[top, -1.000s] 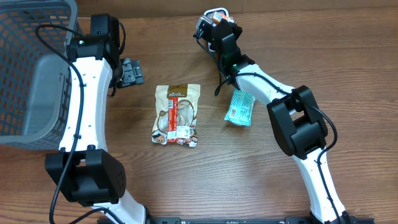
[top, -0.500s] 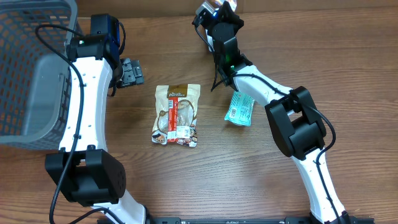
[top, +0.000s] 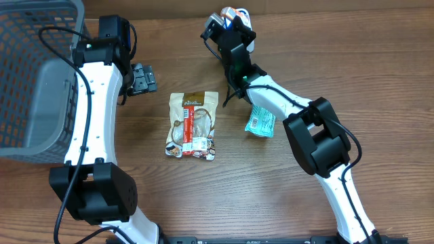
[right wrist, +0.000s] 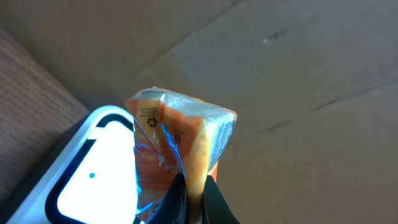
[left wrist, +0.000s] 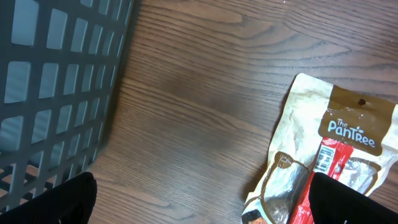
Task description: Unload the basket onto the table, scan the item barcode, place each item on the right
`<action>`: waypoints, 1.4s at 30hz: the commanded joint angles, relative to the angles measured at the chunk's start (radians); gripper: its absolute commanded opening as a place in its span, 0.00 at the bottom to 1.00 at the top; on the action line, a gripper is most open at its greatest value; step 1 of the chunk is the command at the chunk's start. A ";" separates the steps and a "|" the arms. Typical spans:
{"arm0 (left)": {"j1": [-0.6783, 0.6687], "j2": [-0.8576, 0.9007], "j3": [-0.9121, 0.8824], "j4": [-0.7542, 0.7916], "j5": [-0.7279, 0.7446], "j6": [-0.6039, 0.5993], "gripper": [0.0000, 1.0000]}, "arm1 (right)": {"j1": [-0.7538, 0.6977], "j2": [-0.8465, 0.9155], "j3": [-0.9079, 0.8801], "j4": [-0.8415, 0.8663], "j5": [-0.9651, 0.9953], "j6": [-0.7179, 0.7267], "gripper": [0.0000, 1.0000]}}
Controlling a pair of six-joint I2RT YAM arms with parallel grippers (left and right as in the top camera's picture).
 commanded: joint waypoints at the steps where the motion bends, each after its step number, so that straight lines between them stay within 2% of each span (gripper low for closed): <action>1: -0.007 -0.002 0.015 0.001 -0.014 0.000 1.00 | 0.018 -0.100 0.017 0.010 0.018 0.080 0.04; 5: -0.007 -0.002 0.015 0.001 -0.014 0.000 1.00 | 0.023 -0.180 0.017 -0.052 0.016 0.091 0.04; 8: -0.007 -0.002 0.015 0.001 -0.014 0.000 0.99 | 0.023 -0.250 0.017 -0.179 0.011 0.189 0.04; 16: -0.007 -0.002 0.015 0.001 -0.014 0.000 1.00 | 0.005 -0.482 0.017 -0.640 -0.105 0.647 0.04; 23: -0.007 -0.002 0.015 0.001 -0.014 0.000 1.00 | -0.042 -0.632 0.017 -1.089 -0.117 0.890 0.04; 29: -0.007 -0.002 0.015 0.001 -0.014 0.000 1.00 | -0.160 -0.641 -0.008 -1.429 -0.211 1.037 0.04; 36: -0.007 -0.002 0.015 0.001 -0.014 0.000 1.00 | -0.340 -0.641 -0.100 -1.593 -0.281 1.181 0.04; 42: -0.007 -0.002 0.015 0.001 -0.014 0.000 1.00 | -0.466 -0.641 -0.234 -1.570 -0.289 1.237 0.04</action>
